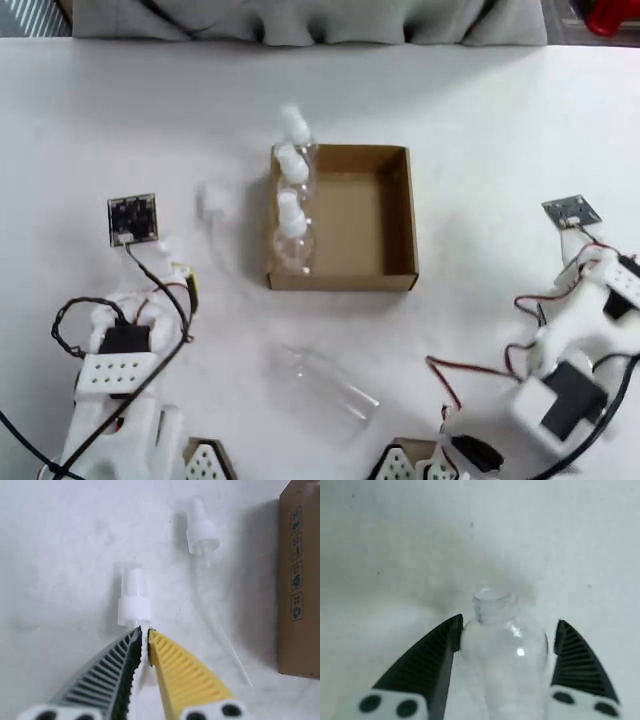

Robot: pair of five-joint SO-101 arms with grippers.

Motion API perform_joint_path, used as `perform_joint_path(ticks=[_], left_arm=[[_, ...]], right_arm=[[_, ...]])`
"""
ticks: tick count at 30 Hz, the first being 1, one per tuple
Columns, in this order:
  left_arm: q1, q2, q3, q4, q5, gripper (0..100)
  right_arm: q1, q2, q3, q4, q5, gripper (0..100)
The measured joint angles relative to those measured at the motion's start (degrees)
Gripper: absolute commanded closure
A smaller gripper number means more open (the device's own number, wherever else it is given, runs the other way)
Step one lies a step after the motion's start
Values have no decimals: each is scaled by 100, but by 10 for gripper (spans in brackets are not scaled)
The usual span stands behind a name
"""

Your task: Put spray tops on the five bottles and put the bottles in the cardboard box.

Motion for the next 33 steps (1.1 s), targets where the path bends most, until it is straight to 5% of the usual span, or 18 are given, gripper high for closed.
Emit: perform_joint_path(ticks=[11, 23, 33], left_arm=[[0, 0, 0, 0, 0, 979], [0, 0, 0, 0, 0, 979], [0, 0, 0, 0, 0, 979]], right_arm=[[-334, 800, -1732, 985, 35, 714], [202, 70, -2154, 3015, 2145, 722], [536, -809, -835, 2303, 2998, 677]])
